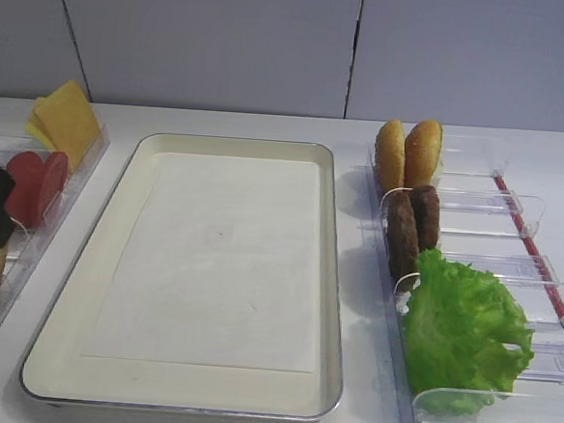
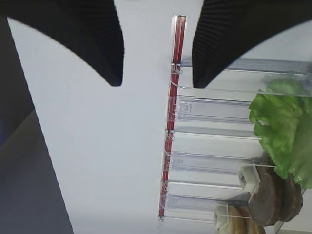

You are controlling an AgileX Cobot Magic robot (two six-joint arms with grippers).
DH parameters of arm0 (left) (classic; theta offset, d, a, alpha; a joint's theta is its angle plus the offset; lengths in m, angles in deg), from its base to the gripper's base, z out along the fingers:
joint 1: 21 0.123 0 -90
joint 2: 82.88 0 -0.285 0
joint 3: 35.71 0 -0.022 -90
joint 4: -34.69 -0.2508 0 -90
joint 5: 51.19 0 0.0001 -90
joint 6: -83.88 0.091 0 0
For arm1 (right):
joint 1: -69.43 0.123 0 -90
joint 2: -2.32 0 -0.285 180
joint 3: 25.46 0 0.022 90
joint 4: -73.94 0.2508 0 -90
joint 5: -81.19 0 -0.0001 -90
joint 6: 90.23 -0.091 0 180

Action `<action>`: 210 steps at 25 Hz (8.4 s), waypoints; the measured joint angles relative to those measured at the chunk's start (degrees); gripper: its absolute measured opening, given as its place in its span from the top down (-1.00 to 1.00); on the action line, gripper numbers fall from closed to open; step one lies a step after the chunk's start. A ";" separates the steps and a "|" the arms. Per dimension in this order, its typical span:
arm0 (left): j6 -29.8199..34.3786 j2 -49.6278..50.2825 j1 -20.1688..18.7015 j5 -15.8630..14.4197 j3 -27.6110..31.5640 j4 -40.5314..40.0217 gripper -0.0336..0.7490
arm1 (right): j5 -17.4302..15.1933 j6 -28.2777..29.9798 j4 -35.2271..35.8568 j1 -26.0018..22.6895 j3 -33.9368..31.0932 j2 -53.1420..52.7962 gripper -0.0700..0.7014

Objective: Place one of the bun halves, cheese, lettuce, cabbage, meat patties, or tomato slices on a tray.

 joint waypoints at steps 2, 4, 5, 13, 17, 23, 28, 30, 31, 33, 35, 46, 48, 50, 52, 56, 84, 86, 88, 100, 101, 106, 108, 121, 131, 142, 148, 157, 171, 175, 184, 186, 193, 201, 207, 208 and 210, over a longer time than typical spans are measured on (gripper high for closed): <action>0.24 0.35 0.00 -0.21 0.00 0.00 -0.15 | 0.00 0.00 0.00 0.00 0.00 0.00 -0.14; 0.26 0.72 0.00 -0.42 0.00 0.03 -0.15 | 0.00 0.00 0.00 0.00 0.00 0.00 -0.14; 0.26 0.72 0.00 -0.42 0.00 0.03 -0.14 | 0.00 0.00 0.00 0.00 0.00 0.00 -0.14; -1.17 0.72 0.00 -0.42 0.00 -0.31 0.41 | 0.00 0.00 0.00 0.00 0.00 0.00 -0.14; -1.41 0.72 0.00 -0.42 0.00 -0.71 0.45 | 0.00 0.00 0.00 0.00 0.00 0.00 -0.14; -1.52 0.72 0.00 -0.56 0.00 -0.44 0.45 | 0.00 0.00 0.00 0.00 0.00 0.00 -0.14; -1.52 -0.05 0.00 -1.59 -0.15 -0.34 0.45 | 0.00 0.00 0.00 0.00 0.00 0.00 -0.14; -2.30 -1.30 0.00 -2.68 -0.87 -0.34 0.45 | 0.00 0.00 0.00 0.00 0.00 0.00 -0.14; -2.54 -2.18 0.00 -3.26 -1.51 -0.34 0.45 | 0.00 0.00 0.00 0.00 0.00 0.00 -0.14; -3.07 -3.91 0.00 -4.20 -2.86 -0.08 0.47 | 0.00 0.00 0.00 0.00 0.00 0.00 -0.14; -3.35 -5.65 0.00 -4.71 -4.11 0.08 0.47 | 0.00 0.00 0.00 0.00 0.00 0.00 -0.14; -2.02 -7.93 -3.13 -1.79 -5.39 11.73 0.48 | 0.00 0.00 0.00 0.00 0.00 0.00 -0.14; -2.14 -7.93 -5.95 0.57 -5.39 12.36 0.48 | 0.00 0.00 0.00 0.00 0.00 0.00 -0.14; -2.99 -7.69 -9.30 3.12 -5.39 12.95 0.48 | 0.00 0.00 0.00 0.00 0.00 0.00 -0.14; -3.90 -6.37 -12.25 4.72 -5.47 13.35 0.48 | 0.00 0.00 0.00 0.00 0.00 0.00 -0.14; -4.27 -0.68 -16.83 5.86 -5.47 15.10 0.48 | 0.00 0.00 0.00 0.00 0.00 0.00 -0.14; 1.12 19.01 -23.44 16.68 -6.30 26.93 0.48 | 0.00 0.00 0.00 0.00 0.00 0.00 -0.14; 0.97 19.25 -23.44 16.68 -6.44 24.58 0.49 | 0.00 0.00 0.00 0.00 0.00 0.00 -0.14; -0.60 19.52 -23.44 16.68 -6.44 21.54 0.50 | 0.00 0.00 0.00 0.00 0.00 0.00 -0.14; -7.64 19.66 -23.44 14.79 -6.44 11.91 0.50 | 0.00 0.00 0.00 0.00 0.00 0.00 -0.14; -7.50 19.66 -23.44 14.79 -6.44 11.83 0.50 | 0.00 0.00 0.00 0.00 0.00 0.00 -0.14; -6.58 19.92 -23.44 14.12 -6.44 9.95 0.12 | 0.00 0.00 0.00 0.00 0.00 0.00 -0.14; -6.43 20.14 -23.44 13.48 -6.44 9.74 -0.16 | 0.00 0.00 0.00 0.00 0.00 0.00 -0.14; -5.98 20.14 -23.44 6.40 -10.00 2.61 -0.46 | 0.00 0.00 0.00 0.00 0.00 0.00 -0.14; -10.14 20.14 -23.44 -15.51 -26.84 -16.22 -0.45 | 0.00 0.00 0.00 0.00 0.00 0.00 -0.14; -11.48 15.10 -23.44 -17.57 -29.94 -22.38 -0.43 | 0.00 0.00 0.00 0.00 0.00 0.00 -0.14; -11.67 6.24 -23.44 -18.22 -29.94 -22.47 -0.43 | 0.00 0.00 0.00 0.00 0.00 0.00 -0.14; -13.24 -10.31 -23.44 -19.02 -27.42 -22.59 -0.43 | 0.00 0.00 0.00 0.00 0.00 0.00 -0.14; -13.38 -40.58 -23.44 -19.75 -6.93 -22.48 -0.43 | 0.00 0.00 0.00 0.00 0.00 0.00 -0.14; -13.51 -48.86 -23.44 -19.35 -0.51 -22.21 -0.43 | 0.00 0.00 0.00 0.00 0.00 0.00 -0.14; -14.68 -61.95 -23.44 -14.95 12.90 -18.11 -0.42 | 0.00 0.00 0.00 0.00 0.00 0.00 -0.14; -14.68 -63.70 -23.44 -14.82 15.41 -17.99 -0.42 | 0.00 0.00 0.00 0.00 0.00 0.00 -0.14; -12.85 -67.45 -23.44 -14.51 20.53 -17.77 -0.42 | 0.00 0.00 0.00 0.00 0.00 0.00 -0.14; -12.09 -69.39 -23.44 -14.51 21.53 -16.84 -0.42 | 0.00 0.00 0.00 0.00 0.00 0.00 -0.14; -11.67 -69.47 -23.44 -14.51 21.53 -16.84 -0.42 | 0.00 0.00 0.00 0.00 0.00 0.00 -0.13; -11.67 -69.47 -23.44 -14.51 21.53 -16.84 -0.42 | 0.00 0.00 0.00 0.00 0.00 0.00 -0.13; -11.67 -69.47 -23.44 -14.51 21.53 -16.84 -0.42 | 0.00 0.00 0.00 0.00 0.00 0.00 -0.13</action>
